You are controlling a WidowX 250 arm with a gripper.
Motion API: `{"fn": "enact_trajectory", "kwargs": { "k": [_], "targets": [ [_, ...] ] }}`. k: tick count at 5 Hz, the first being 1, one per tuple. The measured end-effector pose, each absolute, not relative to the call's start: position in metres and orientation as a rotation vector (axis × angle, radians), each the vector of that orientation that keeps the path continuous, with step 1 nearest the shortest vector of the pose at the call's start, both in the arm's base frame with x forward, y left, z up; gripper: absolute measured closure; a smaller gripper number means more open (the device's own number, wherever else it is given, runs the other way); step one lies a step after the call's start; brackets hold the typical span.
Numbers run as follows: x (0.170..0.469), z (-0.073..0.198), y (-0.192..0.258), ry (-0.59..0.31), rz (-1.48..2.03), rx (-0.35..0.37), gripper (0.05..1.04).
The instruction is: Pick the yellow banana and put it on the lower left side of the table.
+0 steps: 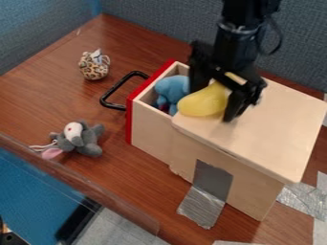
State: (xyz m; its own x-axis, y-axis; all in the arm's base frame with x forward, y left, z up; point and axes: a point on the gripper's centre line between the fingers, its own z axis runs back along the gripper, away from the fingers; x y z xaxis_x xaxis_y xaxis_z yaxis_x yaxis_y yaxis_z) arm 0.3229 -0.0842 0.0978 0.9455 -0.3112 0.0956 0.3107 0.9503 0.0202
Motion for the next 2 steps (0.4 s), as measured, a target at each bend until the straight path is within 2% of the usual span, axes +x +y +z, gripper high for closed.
{"fn": "enact_trajectory", "kwargs": {
  "k": [1, 2],
  "targets": [
    [0.323, 0.097, -0.083, -0.104, -0.318, 0.005, 0.138],
    [0.315, 0.1, -0.071, -0.1, -0.288, -0.01, 0.414]
  ]
}}
